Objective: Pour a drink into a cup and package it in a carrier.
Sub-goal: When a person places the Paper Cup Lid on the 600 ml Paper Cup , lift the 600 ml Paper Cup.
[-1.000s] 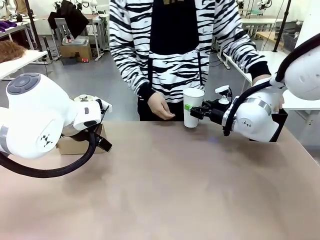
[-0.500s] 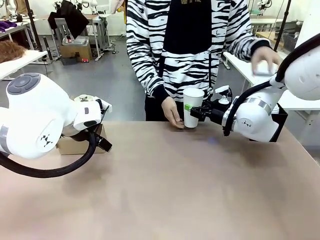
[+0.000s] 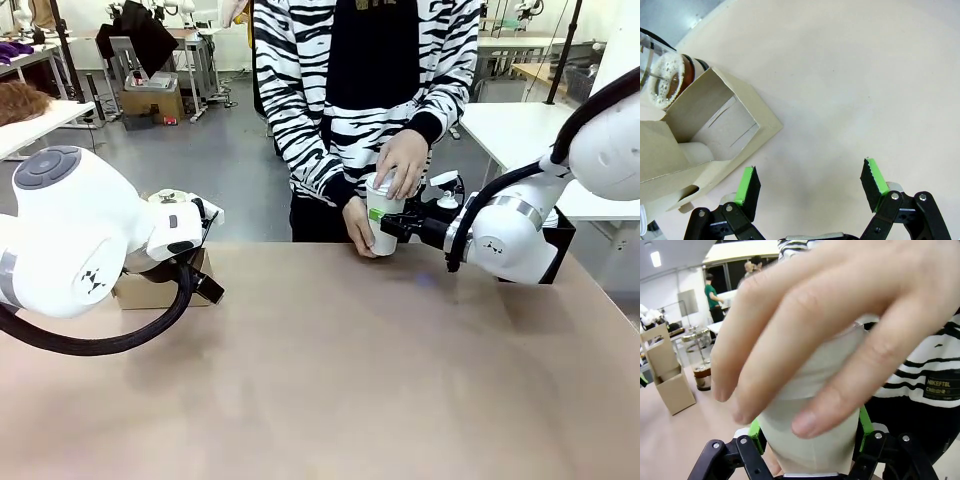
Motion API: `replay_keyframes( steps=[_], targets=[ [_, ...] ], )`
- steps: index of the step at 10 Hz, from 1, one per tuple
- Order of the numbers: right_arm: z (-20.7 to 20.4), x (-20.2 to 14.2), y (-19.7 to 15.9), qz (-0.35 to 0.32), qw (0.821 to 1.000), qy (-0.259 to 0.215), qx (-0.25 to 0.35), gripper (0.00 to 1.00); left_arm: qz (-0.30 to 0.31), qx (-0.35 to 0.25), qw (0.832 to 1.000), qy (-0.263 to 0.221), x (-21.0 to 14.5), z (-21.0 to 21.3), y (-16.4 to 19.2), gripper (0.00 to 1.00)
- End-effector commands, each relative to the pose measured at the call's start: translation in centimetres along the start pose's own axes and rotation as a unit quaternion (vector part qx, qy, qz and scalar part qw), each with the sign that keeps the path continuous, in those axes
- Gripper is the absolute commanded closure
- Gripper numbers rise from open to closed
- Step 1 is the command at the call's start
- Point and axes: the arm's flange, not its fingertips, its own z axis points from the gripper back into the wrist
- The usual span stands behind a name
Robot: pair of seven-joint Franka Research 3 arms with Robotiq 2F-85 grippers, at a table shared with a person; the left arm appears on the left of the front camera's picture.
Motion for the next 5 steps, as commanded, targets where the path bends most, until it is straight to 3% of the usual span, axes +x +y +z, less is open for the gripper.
replay_keyframes(
  steps=[1, 5],
  targets=[
    [-0.26, 0.14, 0.06, 0.003, 1.000, 0.002, 0.002, 0.20, 0.000, -0.001, 1.000, -0.001, 0.01, 0.05, -0.02, 0.00],
    [-0.26, 0.14, 0.06, 0.003, 1.000, 0.002, 0.002, 0.20, 0.000, -0.001, 1.000, -0.001, 0.01, 0.05, -0.02, 0.00]
  ],
)
